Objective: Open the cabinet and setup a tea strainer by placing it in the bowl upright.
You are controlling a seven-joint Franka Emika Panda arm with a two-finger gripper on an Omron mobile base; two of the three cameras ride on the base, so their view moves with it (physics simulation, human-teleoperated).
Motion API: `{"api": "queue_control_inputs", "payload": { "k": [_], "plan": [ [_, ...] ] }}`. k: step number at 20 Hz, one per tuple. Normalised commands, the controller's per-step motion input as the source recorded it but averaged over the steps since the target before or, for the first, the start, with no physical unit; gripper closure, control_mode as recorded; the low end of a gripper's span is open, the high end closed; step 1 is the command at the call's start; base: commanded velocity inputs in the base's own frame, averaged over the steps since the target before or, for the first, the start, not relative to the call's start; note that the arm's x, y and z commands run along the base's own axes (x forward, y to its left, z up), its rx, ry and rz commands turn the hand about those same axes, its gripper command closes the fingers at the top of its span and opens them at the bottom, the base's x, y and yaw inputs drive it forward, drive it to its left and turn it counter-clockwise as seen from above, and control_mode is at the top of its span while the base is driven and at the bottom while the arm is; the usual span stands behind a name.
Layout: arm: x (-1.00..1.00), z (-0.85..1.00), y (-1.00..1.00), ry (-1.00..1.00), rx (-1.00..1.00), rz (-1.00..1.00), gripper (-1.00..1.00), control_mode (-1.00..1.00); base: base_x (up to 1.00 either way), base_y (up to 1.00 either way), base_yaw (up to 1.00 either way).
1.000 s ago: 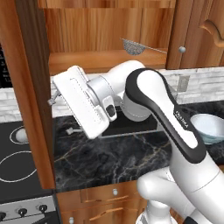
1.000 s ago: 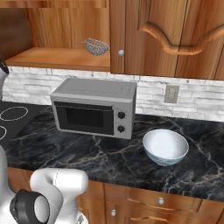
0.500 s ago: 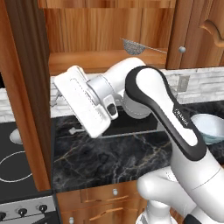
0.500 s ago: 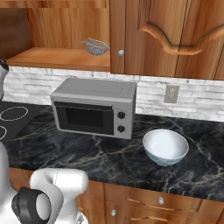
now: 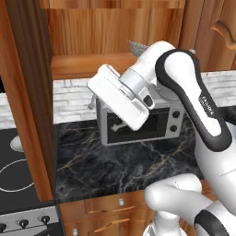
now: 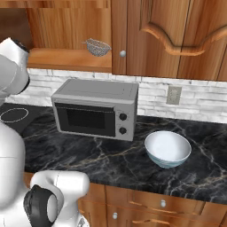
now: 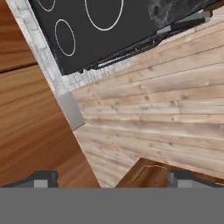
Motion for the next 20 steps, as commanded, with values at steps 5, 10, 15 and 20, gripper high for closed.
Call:
{"api": "queue_control_inputs", "payload": {
  "k": [5,10,15,20],
  "plan": [
    [0.52,0.0,-0.8,-0.31,-0.39,0.15,-1.0,-1.0,0.0,0.0,0.0],
    [0.5,-0.12,-0.55,-0.25,-0.47,0.2,-1.0,-1.0,0.0,0.0,0.0],
    [0.06,-0.34,-0.22,-0.27,-0.59,0.17,-1.0,-1.0,0.0,0.0,0.0],
    [0.12,-0.03,-0.05,-0.25,-0.44,0.14,-1.0,-1.0,0.0,0.0,0.0]
  ]
}}
